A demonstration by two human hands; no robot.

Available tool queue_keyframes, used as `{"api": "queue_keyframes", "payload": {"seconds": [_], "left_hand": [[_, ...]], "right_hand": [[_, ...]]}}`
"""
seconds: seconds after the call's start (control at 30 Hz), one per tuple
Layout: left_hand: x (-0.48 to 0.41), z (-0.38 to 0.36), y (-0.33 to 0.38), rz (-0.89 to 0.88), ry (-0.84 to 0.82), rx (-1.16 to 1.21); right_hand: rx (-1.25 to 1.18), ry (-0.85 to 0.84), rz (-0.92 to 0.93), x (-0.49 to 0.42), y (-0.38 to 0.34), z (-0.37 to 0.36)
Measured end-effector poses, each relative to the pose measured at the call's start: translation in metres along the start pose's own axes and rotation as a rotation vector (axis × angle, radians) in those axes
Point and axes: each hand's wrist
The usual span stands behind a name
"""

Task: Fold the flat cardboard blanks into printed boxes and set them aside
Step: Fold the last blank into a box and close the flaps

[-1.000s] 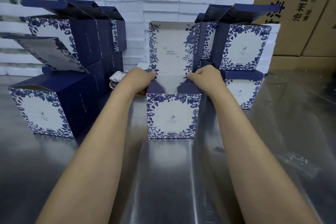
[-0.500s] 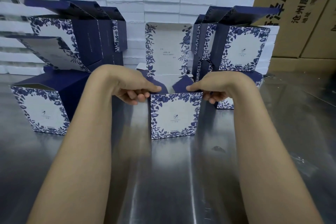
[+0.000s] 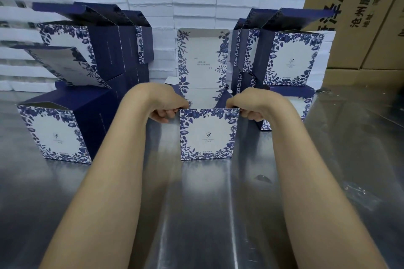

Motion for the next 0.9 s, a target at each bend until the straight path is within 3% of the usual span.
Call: {"api": "queue_keyframes", "payload": {"seconds": [0.17,0.4,0.7,0.8,0.9], "left_hand": [[0.001,0.006,-0.004,-0.007,0.016,-0.004],[-0.003,0.007,-0.008,-0.019,0.026,0.112],[-0.009,-0.001,-0.005,-0.057,0.012,0.121],[-0.007,0.009,-0.010,-0.007,-0.043,0.052],[-0.015,0.020,-0.019,-0.025,0.048,-0.051]], "right_hand": [[-0.080,-0.081,0.002,0.001,0.004,0.005],[-0.193,0.040,0.037,-0.005,0.009,0.003],[-0.034,0.098,0.106,-0.007,0.004,-0.002],[-0.155,0.004,0.094,-0.009,0.009,0.001],[-0.326,0.133,0.118,-0.016,0.013,0.001]]}}
Point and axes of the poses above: each hand's wrist, its own x-axis away from the middle knuckle, its own z-axis out of the back of the hand, y = z × x, and after that the axes turned 5 degrees about x, right-handed
